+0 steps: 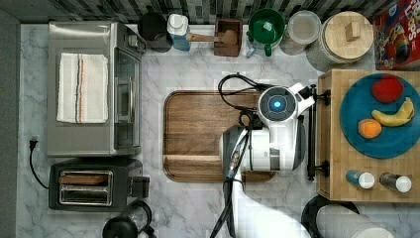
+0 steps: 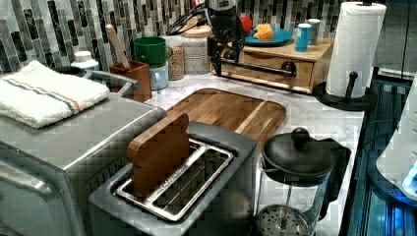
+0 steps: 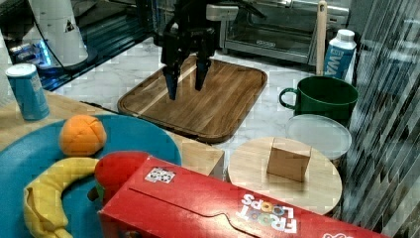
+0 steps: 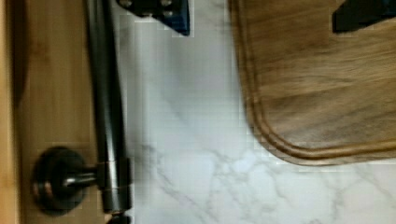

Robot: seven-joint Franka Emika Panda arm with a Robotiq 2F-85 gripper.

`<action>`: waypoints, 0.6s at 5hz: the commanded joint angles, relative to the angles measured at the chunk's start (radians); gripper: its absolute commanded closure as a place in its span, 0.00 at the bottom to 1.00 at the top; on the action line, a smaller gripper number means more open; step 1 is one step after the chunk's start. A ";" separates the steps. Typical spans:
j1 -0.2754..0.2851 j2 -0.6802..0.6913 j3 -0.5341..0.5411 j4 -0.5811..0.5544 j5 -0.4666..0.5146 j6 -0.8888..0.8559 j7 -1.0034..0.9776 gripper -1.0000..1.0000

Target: Open the drawer.

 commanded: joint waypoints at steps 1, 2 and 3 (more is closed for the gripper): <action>0.061 -0.093 0.071 -0.087 0.036 0.020 0.132 0.00; 0.075 -0.108 0.102 -0.096 0.058 -0.006 0.186 0.00; 0.078 -0.111 0.133 -0.084 0.082 -0.040 0.218 0.00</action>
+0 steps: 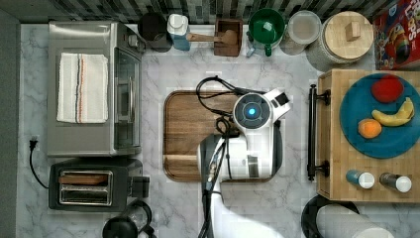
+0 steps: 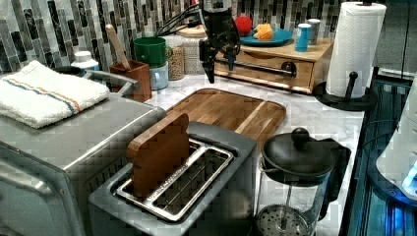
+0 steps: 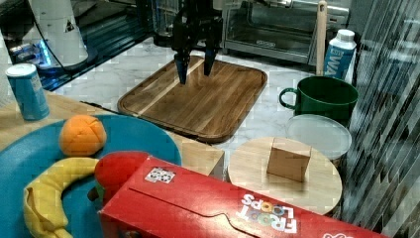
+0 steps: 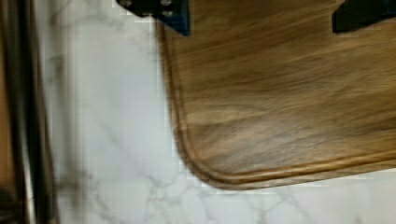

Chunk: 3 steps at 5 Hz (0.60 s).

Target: Open the drawer.

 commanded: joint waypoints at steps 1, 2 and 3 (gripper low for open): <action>0.058 -0.038 0.048 -0.002 0.029 -0.039 0.125 0.00; 0.053 -0.038 0.052 -0.002 0.028 -0.039 0.125 0.00; 0.049 -0.038 0.057 -0.002 0.028 -0.038 0.126 0.00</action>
